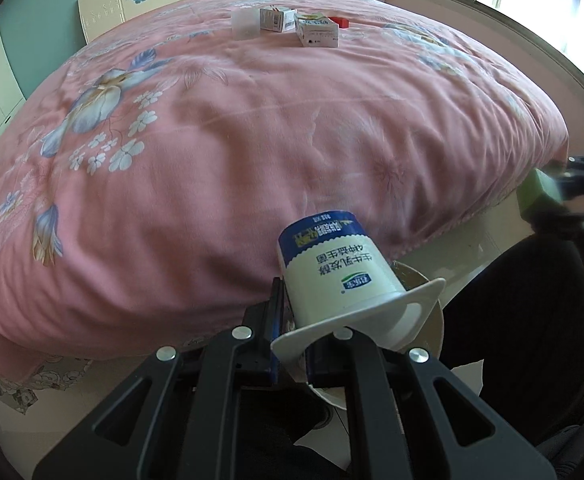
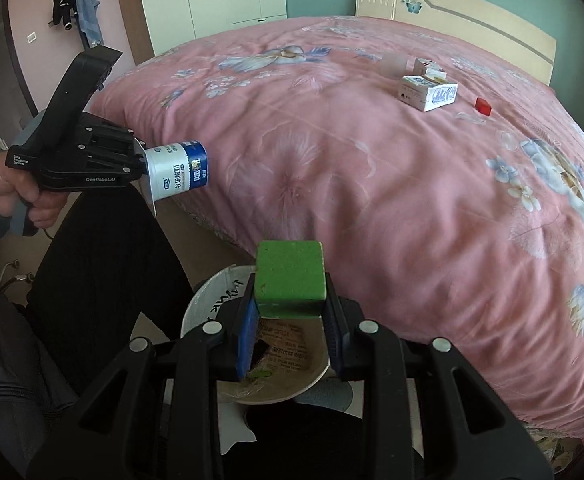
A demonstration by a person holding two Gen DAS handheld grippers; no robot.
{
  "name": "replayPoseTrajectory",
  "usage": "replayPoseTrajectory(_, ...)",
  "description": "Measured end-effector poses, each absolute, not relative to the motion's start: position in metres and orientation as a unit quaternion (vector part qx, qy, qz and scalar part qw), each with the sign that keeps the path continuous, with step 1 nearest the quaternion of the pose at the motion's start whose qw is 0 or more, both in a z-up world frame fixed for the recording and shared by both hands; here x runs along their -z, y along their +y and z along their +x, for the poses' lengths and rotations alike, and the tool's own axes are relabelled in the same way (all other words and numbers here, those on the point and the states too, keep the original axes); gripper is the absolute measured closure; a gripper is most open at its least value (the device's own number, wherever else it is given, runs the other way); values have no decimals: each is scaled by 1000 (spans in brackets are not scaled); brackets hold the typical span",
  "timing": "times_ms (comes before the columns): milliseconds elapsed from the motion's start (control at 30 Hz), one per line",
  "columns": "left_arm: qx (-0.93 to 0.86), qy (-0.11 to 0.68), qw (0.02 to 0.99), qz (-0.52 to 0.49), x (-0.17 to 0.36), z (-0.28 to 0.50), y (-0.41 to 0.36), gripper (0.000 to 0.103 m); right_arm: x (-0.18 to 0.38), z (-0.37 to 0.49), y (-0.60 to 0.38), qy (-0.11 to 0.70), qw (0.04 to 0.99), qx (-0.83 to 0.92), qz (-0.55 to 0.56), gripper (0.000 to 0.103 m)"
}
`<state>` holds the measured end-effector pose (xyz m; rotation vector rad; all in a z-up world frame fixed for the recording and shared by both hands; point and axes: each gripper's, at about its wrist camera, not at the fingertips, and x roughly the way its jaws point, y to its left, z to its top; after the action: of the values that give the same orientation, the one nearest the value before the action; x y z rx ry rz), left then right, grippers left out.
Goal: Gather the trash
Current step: 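Carry the yogurt cup and green block with both tools over the trash bin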
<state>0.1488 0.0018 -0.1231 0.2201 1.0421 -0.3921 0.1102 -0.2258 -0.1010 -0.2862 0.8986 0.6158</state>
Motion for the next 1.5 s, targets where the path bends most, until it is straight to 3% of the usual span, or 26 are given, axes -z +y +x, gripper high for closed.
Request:
replayPoseTrajectory(567,214,591,771,103,235,128,-32,92,178,107,-180,489,790,-339,-151,72)
replayPoseTrajectory(1500,247,624,734,108,280,136,-69,92,219,126,-150,535,756,-345,-154,72)
